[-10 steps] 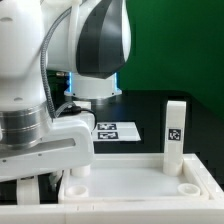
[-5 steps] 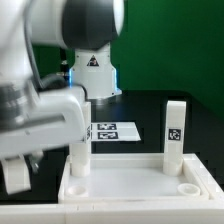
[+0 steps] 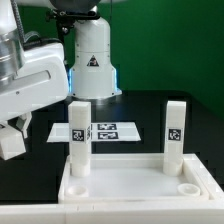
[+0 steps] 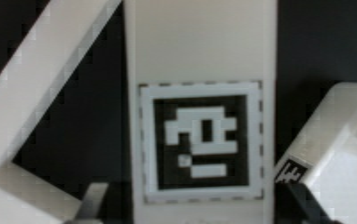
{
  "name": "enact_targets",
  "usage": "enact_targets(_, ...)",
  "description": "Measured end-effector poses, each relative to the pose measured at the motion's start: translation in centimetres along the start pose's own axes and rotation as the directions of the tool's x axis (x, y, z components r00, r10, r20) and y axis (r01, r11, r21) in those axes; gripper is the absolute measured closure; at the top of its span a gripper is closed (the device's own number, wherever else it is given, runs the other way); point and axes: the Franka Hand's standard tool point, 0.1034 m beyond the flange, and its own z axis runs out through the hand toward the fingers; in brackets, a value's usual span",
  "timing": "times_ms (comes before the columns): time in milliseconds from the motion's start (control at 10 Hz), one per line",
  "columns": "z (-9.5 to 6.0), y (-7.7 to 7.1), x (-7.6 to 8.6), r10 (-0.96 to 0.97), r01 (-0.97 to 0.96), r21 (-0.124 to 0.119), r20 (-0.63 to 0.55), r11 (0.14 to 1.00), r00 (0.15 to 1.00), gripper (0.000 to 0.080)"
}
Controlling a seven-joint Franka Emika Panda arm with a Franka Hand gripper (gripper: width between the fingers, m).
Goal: Assemble desk
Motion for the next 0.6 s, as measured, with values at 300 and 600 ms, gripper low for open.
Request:
enact_targets(300,-3.8,-4.6,-2.7,0.009,-0.008,0.012,-0.053,1.0,0.999,0.0515)
enact_targets(600,-3.6,-5.5,-3.6,0.032,-0.032,0.006,-0.07,0.999,0.997,0.0515)
